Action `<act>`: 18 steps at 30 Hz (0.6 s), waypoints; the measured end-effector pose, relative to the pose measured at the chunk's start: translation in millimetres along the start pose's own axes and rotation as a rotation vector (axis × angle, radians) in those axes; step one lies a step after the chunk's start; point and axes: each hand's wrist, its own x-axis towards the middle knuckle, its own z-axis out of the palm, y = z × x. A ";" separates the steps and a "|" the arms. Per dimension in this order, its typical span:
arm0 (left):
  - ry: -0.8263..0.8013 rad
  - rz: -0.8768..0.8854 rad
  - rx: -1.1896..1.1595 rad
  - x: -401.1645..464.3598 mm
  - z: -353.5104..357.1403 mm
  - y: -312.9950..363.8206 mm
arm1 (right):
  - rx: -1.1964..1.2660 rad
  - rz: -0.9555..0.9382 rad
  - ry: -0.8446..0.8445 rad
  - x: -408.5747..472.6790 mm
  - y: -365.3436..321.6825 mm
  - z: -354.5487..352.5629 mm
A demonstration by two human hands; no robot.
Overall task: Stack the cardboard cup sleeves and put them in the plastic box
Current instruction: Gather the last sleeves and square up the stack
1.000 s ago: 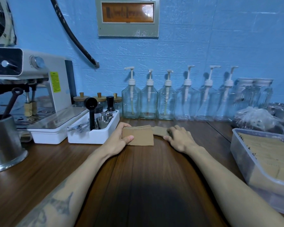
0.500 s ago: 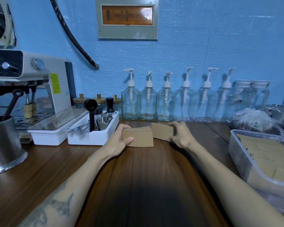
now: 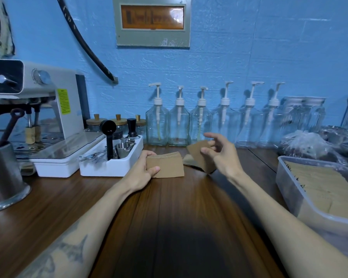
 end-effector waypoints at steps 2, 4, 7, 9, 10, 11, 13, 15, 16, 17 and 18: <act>-0.002 -0.003 0.001 -0.4 -0.4 0.1 | -0.138 0.007 -0.122 -5.2 4.1 4.6; 0.002 -0.006 -0.004 -0.8 -0.9 -0.1 | -0.304 0.009 -0.219 -7.5 11.0 7.9; 0.011 -0.015 -0.013 -1.1 -1.2 -0.8 | -0.461 -0.003 -0.282 -6.5 16.3 7.8; 0.001 -0.016 -0.008 -0.4 -1.5 -1.2 | -0.454 -0.002 -0.316 -6.3 15.9 7.0; -0.019 -0.016 -0.003 0.3 -1.4 -1.4 | -0.452 -0.005 -0.345 -7.1 15.4 8.3; -0.048 -0.015 -0.004 0.4 -0.9 -1.5 | -0.452 -0.015 -0.374 -8.9 13.9 10.7; -0.109 -0.017 -0.036 -0.2 0.8 -0.1 | -0.436 -0.043 -0.401 -12.8 9.3 19.0; -0.128 -0.024 -0.073 -0.1 2.5 0.3 | -0.426 -0.090 -0.410 -15.1 5.4 29.3; -0.123 -0.022 -0.087 0.1 3.4 0.3 | -0.422 -0.108 -0.417 -16.0 3.2 34.7; -0.112 -0.017 -0.091 0.4 4.1 -0.3 | -0.410 -0.123 -0.426 -17.3 1.2 40.2; -0.097 -0.003 -0.085 0.8 4.7 -0.9 | -0.393 -0.140 -0.435 -18.3 -0.4 45.4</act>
